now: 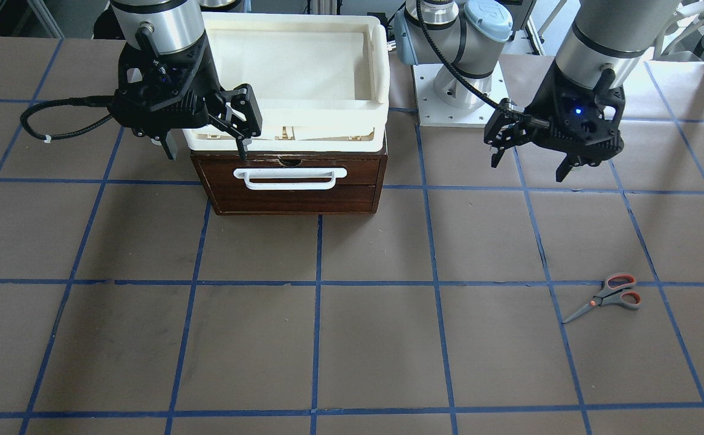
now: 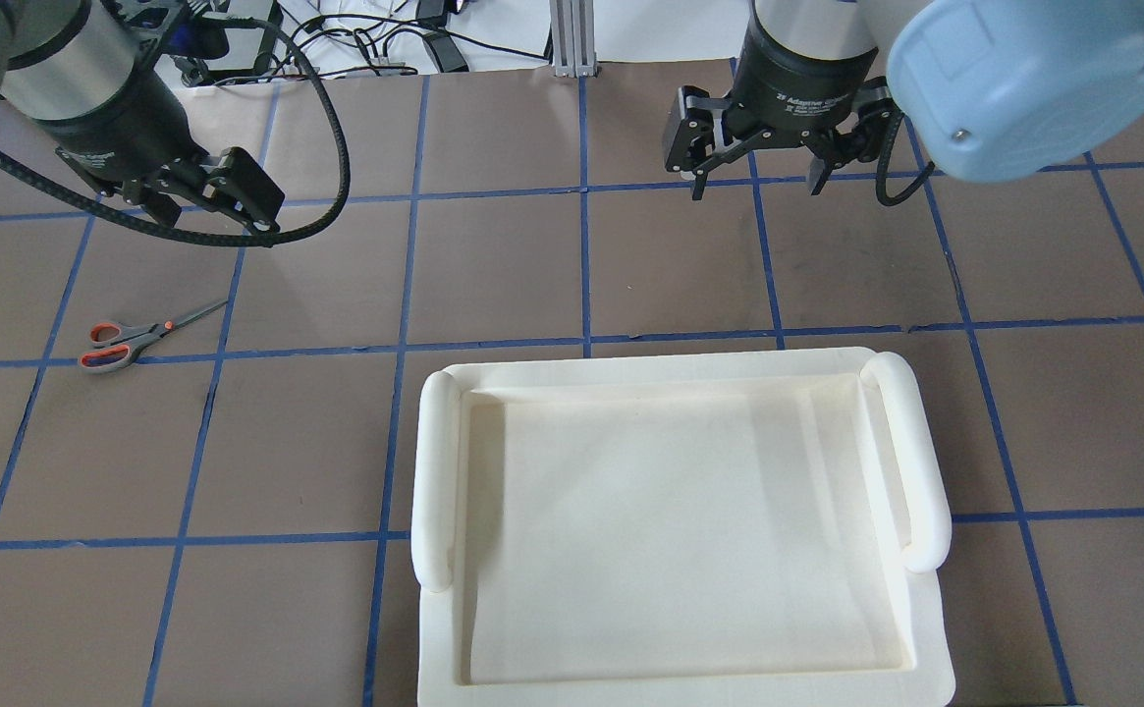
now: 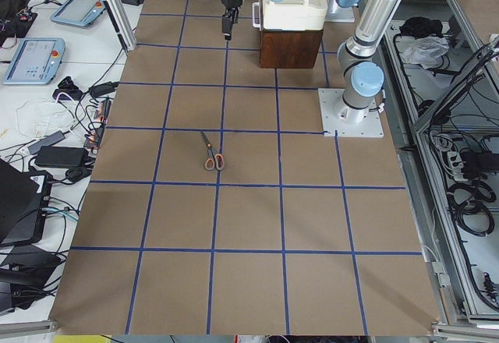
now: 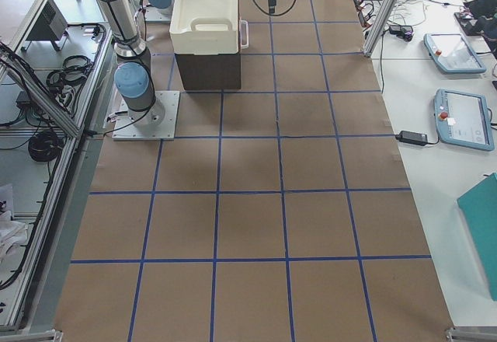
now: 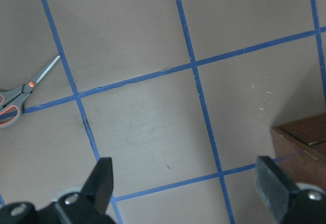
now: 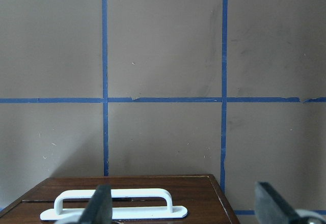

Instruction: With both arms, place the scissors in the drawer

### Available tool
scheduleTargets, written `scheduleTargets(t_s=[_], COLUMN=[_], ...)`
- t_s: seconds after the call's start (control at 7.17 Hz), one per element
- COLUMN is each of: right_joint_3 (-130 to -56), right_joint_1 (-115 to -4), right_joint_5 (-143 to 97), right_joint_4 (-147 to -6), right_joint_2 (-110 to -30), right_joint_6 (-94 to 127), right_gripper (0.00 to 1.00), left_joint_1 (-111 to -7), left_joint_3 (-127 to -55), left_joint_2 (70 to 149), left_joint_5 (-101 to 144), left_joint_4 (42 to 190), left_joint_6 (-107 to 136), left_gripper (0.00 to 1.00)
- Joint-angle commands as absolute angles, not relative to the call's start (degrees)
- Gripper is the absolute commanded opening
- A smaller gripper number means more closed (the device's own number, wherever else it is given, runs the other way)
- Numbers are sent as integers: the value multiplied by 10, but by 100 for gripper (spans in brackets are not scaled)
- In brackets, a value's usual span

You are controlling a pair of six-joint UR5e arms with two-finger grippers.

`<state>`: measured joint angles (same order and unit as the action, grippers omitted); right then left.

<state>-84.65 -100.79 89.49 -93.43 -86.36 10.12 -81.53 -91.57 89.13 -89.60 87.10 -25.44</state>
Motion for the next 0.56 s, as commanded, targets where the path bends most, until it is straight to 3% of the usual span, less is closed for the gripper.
scheduleTargets(t_s=[0.0, 0.42], right_joint_3=[-853, -860], right_joint_1=[-1021, -1019], right_joint_5=[883, 784], right_joint_4=[-939, -932], right_joint_2=[-829, -773], right_joint_6=[60, -214], right_gripper=[100, 100], left_joint_1=[-731, -634], left_joint_3=[-925, -958], left_joint_2=[892, 915], left_joint_5=[-898, -955], left_joint_4=[896, 887], left_joint_6=[-428, -764], left_gripper=[100, 100])
